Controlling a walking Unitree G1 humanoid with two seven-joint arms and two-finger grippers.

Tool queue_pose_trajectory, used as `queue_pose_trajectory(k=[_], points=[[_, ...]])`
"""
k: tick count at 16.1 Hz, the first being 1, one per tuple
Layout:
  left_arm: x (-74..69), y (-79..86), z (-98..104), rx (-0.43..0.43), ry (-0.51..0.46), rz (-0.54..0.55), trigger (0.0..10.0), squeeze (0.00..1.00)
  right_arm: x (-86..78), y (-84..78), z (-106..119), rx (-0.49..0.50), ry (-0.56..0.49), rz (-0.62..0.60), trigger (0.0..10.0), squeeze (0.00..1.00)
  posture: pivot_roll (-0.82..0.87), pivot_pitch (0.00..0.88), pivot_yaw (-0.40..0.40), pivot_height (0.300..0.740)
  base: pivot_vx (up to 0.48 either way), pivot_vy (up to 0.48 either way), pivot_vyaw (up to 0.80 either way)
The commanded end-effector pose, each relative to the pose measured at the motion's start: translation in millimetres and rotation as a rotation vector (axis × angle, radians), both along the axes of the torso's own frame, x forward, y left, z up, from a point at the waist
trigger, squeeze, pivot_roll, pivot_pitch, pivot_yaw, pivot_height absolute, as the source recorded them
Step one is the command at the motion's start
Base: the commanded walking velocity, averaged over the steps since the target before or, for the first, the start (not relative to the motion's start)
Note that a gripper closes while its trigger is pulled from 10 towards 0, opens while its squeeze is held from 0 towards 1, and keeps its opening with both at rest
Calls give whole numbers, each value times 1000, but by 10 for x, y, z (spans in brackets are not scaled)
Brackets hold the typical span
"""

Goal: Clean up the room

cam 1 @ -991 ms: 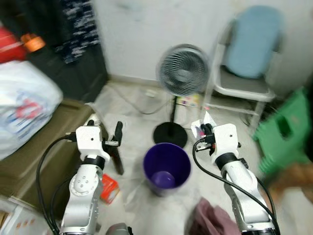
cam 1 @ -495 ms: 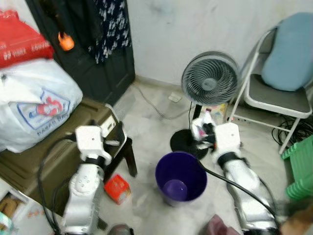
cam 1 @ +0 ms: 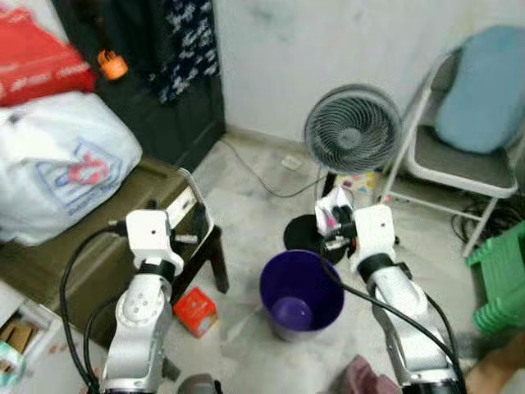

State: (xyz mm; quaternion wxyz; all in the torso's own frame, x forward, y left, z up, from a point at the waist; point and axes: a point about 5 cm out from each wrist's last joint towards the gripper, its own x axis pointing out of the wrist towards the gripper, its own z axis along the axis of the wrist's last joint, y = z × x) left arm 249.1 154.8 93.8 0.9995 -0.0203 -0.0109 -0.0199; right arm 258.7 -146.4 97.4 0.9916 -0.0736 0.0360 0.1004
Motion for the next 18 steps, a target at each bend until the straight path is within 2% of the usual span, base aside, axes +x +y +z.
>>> queue_pose_trajectory(k=[1,4,9,12,18], points=[[13,13,21,5,-6,0,10000,0,23,-47,7,12,9,-28,10000,0,-67,0,15,740,0,0,0],[16,12,21,4,-7,-2,10000,0,29,-48,3,7,10,-25,10000,0,-67,0,14,740,0,0,0],[24,8,26,4,-11,-7,10000,0,37,-47,1,11,13,-25,10000,0,-68,0,14,740,0,0,-800],[29,6,30,5,-15,-8,10000,0,43,-43,8,9,8,-21,10000,0,-67,0,14,740,0,0,0],[31,1,36,6,-19,-10,10000,0,51,-37,13,8,6,-21,10000,0,-67,0,15,740,291,0,0]])
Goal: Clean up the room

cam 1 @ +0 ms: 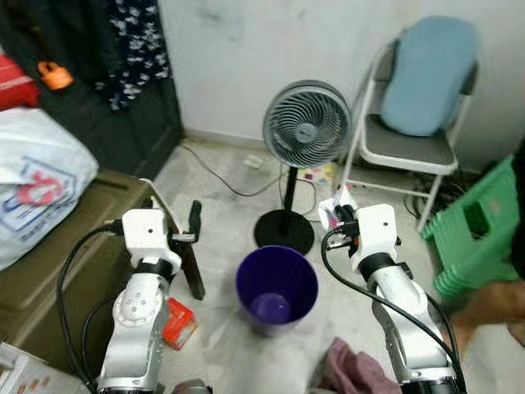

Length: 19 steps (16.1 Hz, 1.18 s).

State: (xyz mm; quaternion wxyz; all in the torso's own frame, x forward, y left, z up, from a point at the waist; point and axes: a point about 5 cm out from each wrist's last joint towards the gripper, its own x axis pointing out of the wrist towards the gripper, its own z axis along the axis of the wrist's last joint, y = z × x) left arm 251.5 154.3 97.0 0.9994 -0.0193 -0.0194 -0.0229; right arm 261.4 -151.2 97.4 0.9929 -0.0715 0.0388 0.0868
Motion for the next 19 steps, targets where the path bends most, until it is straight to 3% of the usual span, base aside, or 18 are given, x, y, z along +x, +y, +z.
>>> queue_pose_trajectory(k=[1,19], points=[[7,5,4,5,-2,-5,10000,0,24,11,14,5,2,7,10000,0,-67,0,15,740,300,0,0],[7,8,-9,1,6,3,10000,0,33,17,12,1,2,17,10000,0,-66,0,10,740,296,0,0]])
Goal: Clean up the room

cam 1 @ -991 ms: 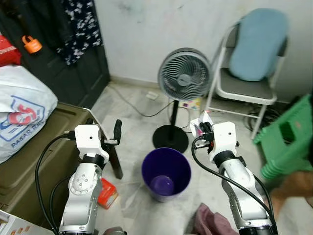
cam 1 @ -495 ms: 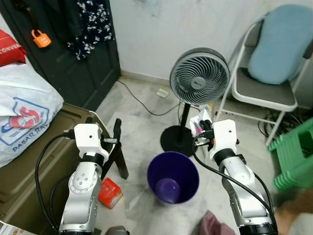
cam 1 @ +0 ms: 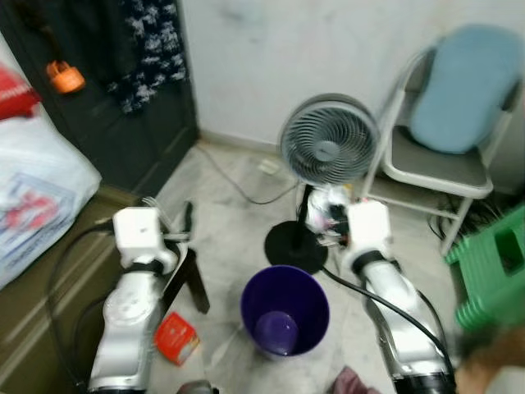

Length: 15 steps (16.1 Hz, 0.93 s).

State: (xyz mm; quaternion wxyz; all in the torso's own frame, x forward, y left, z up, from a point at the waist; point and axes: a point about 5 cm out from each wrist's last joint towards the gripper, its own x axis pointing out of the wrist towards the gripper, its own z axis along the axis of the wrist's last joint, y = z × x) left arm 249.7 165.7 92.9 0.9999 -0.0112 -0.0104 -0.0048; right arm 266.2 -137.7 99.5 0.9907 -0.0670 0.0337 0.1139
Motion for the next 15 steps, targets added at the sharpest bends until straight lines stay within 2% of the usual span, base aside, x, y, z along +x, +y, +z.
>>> queue_pose_trajectory(k=[1,6,8,13,15], points=[[26,-105,33,-17,-12,-33,10000,0,-14,-117,-8,-11,7,-36,10000,0,-66,0,10,740,259,0,0],[16,-77,34,-18,-13,-22,10000,0,-4,-115,-7,-6,4,-32,10000,0,-63,0,10,740,0,0,0],[-16,-13,40,14,-23,-22,10000,0,26,-106,12,-18,-7,-29,10000,0,-55,0,5,740,0,0,0],[-164,160,97,74,-53,-69,10000,0,193,30,51,-30,-31,8,10000,0,0,0,-12,740,0,0,676],[-250,190,99,77,-42,-144,10000,0,291,55,36,11,15,-81,10000,0,20,0,-22,740,0,0,0]])
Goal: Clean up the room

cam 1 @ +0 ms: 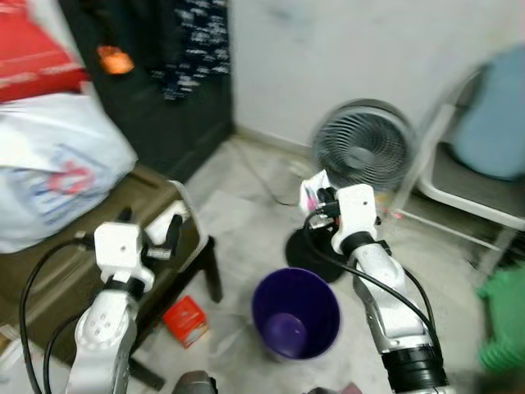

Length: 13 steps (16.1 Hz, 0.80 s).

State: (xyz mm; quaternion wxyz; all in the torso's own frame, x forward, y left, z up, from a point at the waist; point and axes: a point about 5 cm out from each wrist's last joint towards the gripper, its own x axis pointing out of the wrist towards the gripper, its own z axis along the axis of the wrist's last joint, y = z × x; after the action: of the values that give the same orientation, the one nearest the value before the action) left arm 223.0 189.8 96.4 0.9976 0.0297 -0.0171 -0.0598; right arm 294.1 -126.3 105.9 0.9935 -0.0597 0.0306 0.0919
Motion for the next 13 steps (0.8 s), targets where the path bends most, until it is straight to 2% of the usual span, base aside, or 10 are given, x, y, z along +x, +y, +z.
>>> queue_pose_trajectory(k=[1,3,6,10,12,13], points=[[-26,-71,68,8,-21,-87,10000,0,40,-53,-44,9,52,-71,10000,0,31,0,-29,740,0,0,0],[-125,-92,87,52,-11,-180,10000,0,90,-81,-121,1,137,-187,10000,0,52,0,-40,740,0,0,0],[-224,-20,142,111,-8,-228,10000,0,116,-117,-330,27,279,-280,10000,0,70,16,-36,740,0,0,0],[-267,-63,227,136,-10,-286,10000,0,106,-135,-591,64,417,-395,10000,0,76,62,6,740,0,0,0],[-276,-72,243,136,4,-311,10000,0,110,-123,-643,97,453,-437,10000,0,69,90,28,740,0,0,0],[-265,-82,237,139,10,-326,10000,0,118,-128,-660,92,459,-446,10000,0,69,98,33,740,0,0,-800]])
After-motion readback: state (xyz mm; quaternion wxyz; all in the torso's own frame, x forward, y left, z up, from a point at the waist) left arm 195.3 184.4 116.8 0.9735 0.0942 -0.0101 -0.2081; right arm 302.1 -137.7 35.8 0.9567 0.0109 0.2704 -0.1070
